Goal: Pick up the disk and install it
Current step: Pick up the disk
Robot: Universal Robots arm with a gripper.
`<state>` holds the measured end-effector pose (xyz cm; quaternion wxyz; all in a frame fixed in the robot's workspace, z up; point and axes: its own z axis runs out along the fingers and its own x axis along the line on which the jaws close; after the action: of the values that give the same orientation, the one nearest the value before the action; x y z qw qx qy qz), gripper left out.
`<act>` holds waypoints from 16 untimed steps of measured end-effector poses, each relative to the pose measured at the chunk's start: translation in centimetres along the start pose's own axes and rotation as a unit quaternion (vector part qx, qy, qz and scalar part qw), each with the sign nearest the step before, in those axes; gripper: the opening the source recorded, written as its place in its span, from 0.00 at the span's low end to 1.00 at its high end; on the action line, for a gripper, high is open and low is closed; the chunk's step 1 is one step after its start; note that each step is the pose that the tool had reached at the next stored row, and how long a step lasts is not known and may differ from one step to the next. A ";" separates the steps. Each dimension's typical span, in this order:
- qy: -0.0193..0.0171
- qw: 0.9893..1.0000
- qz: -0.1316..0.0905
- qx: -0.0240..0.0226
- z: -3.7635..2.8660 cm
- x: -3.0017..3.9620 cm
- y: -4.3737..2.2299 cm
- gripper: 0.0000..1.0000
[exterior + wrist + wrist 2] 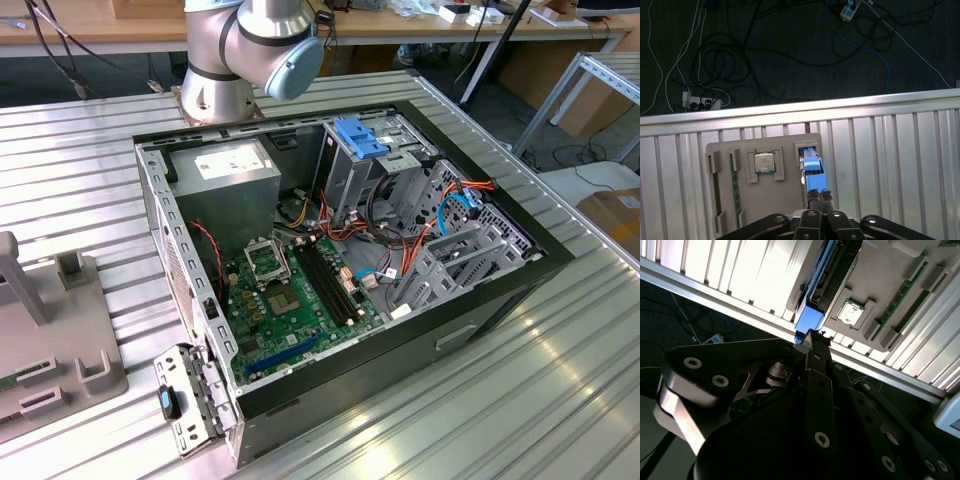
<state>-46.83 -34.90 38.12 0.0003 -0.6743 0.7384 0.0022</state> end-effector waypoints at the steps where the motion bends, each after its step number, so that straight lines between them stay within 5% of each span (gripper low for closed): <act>1: 0.000 1.000 0.000 0.000 0.00 0.00 0.00 0.17; 3: 0.000 1.000 0.000 0.000 0.00 0.00 0.00 0.29; 6: 0.000 1.000 0.000 0.000 0.00 0.00 0.00 0.36; 7: 0.000 1.000 0.000 0.000 0.00 0.00 0.00 0.54; 11: 0.000 1.000 0.000 0.000 0.00 0.00 0.00 0.66; 16: 0.000 1.000 0.000 0.000 0.11 -0.01 -0.01 0.66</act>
<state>-46.82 -34.90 38.01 0.0003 -0.6747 0.7381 0.0022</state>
